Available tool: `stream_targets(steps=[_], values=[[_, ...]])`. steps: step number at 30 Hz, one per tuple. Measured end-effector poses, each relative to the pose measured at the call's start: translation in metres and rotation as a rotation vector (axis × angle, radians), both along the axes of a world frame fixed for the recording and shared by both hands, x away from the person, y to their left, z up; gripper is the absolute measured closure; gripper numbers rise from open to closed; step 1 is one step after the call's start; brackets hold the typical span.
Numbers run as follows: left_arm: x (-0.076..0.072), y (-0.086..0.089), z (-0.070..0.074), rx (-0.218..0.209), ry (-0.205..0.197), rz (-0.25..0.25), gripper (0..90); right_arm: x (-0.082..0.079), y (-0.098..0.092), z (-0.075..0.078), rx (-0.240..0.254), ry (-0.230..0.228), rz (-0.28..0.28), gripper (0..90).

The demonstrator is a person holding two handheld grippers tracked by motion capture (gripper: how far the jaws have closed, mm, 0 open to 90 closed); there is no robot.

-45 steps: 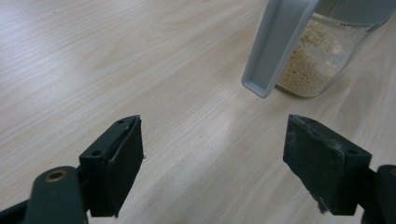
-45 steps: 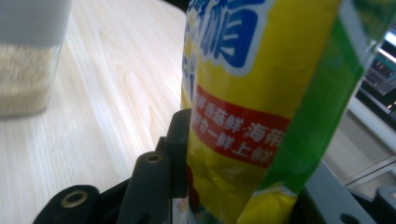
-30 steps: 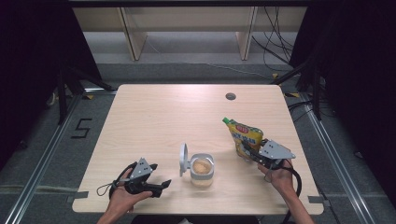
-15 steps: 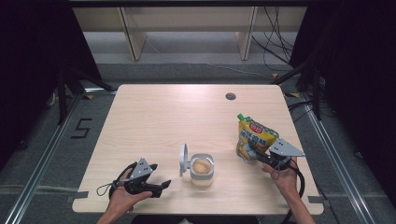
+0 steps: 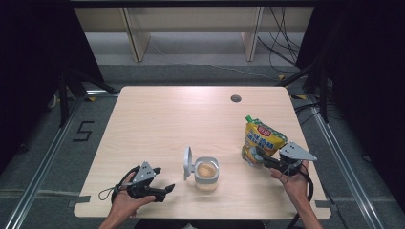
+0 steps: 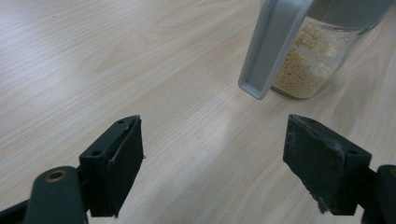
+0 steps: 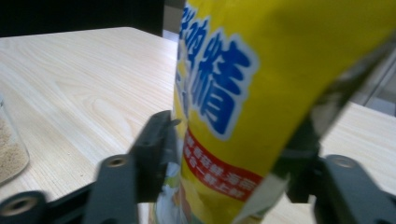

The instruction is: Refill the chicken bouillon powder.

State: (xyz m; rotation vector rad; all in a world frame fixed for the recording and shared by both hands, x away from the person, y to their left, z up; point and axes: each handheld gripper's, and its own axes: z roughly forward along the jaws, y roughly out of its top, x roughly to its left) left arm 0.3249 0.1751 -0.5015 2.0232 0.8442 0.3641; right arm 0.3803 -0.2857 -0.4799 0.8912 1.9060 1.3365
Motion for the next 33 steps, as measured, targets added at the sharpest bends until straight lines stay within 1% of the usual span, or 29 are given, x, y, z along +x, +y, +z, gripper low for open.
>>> stream_targets(steps=[1, 2, 3, 4, 5, 6, 7, 8, 9, 10, 11, 13, 14, 15, 16, 17, 18, 19, 21, 24, 25, 26, 27, 28, 29, 30, 31, 32, 33], values=[[0.001, 0.001, 0.000, 0.012, -0.006, -0.008, 19.8, -0.006, -0.001, 0.001, 0.038, 0.049, -0.016, 36.2], [0.001, 0.001, 0.000, 0.012, -0.006, -0.008, 19.8, -0.008, -0.001, 0.003, 0.054, 0.063, -0.037, 34.8], [0.001, 0.003, 0.001, 0.021, -0.009, -0.015, 19.8, -0.008, -0.001, 0.003, 0.054, 0.063, -0.037, 34.8], [0.001, 0.002, 0.001, 0.019, -0.008, -0.013, 19.8, -0.013, -0.003, 0.005, 0.064, 0.074, -0.060, 34.3], [0.001, 0.001, 0.000, 0.010, -0.009, -0.006, 19.8, -0.020, -0.004, 0.006, 0.061, 0.080, -0.086, 33.3], [0.001, 0.001, 0.000, 0.010, -0.009, -0.006, 19.8, -0.020, -0.004, 0.006, 0.061, 0.080, -0.086, 33.3], [0.001, 0.001, 0.000, 0.000, -0.009, -0.004, 19.8, -0.019, -0.006, 0.006, 0.048, 0.060, -0.074, 32.6], [0.001, 0.000, 0.000, 0.002, -0.009, -0.005, 19.8, -0.026, -0.006, 0.006, 0.045, 0.071, -0.103, 32.4], [0.001, 0.000, 0.000, 0.002, -0.009, -0.005, 19.8, -0.026, -0.006, 0.006, 0.045, 0.071, -0.103, 32.4], [0.001, 0.001, 0.000, 0.003, -0.008, -0.004, 19.8, -0.028, -0.006, 0.007, 0.043, 0.092, -0.104, 32.0], [0.002, 0.003, 0.001, 0.023, -0.013, -0.011, 19.8, -0.032, -0.007, 0.007, 0.039, 0.091, -0.122, 31.7], [0.001, 0.002, 0.000, 0.016, -0.013, -0.004, 19.8, -0.033, -0.008, 0.008, 0.033, 0.084, -0.122, 31.7], [0.002, 0.003, 0.001, 0.026, -0.014, -0.006, 19.8, -0.036, -0.008, 0.008, 0.038, 0.101, -0.134, 31.7], [0.002, 0.002, 0.000, 0.008, -0.008, 0.006, 19.8, -0.038, -0.008, 0.009, 0.036, 0.102, -0.138, 31.7], [0.001, 0.002, 0.001, 0.007, -0.004, 0.005, 19.8, -0.040, -0.009, 0.008, 0.039, 0.108, -0.137, 31.7], [0.000, 0.001, 0.001, -0.016, 0.004, 0.009, 19.8, -0.044, -0.008, 0.007, 0.036, 0.098, -0.130, 31.8], [0.000, 0.001, 0.001, -0.016, 0.004, 0.009, 19.8, -0.044, -0.008, 0.007, 0.036, 0.098, -0.130, 31.8], [0.000, 0.002, 0.002, -0.011, 0.003, 0.014, 19.8, -0.049, -0.007, 0.007, 0.036, 0.119, -0.132, 31.7], [0.001, 0.004, 0.004, -0.003, -0.019, 0.003, 19.7, -0.054, -0.006, 0.008, 0.023, 0.130, -0.131, 31.6], [0.000, 0.003, 0.004, -0.012, -0.005, 0.019, 19.7, -0.056, -0.004, 0.007, 0.004, 0.114, -0.121, 31.6], [0.001, 0.003, 0.003, -0.004, -0.004, 0.018, 19.7, -0.058, -0.003, 0.008, 0.005, 0.133, -0.124, 31.6], [0.000, 0.001, 0.003, -0.027, -0.001, 0.023, 19.6, -0.060, -0.003, 0.007, -0.003, 0.129, -0.118, 31.7], [0.001, 0.001, 0.002, -0.025, -0.013, 0.013, 19.7, -0.062, -0.002, 0.008, -0.011, 0.128, -0.111, 31.7], [0.001, 0.002, 0.004, 0.001, -0.011, 0.002, 19.6, -0.064, 0.000, 0.007, -0.004, 0.134, -0.117, 31.6], [0.000, 0.001, 0.004, -0.015, -0.001, 0.008, 19.6, -0.064, 0.000, 0.007, -0.032, 0.112, -0.112, 31.4], [0.000, 0.001, 0.004, -0.015, -0.004, 0.008, 19.6, -0.066, 0.001, 0.007, -0.015, 0.139, -0.101, 31.3], [-0.001, 0.000, 0.004, -0.037, -0.005, 0.016, 19.5, -0.070, 0.004, 0.006, -0.009, 0.156, -0.109, 31.2], [-0.001, 0.000, 0.005, -0.033, 0.001, 0.011, 19.5, -0.070, 0.004, 0.006, -0.009, 0.156, -0.109, 31.2], [-0.002, 0.000, 0.005, -0.043, 0.000, 0.016, 18.6, -0.072, 0.005, 0.005, -0.035, 0.158, -0.098, 31.0]])
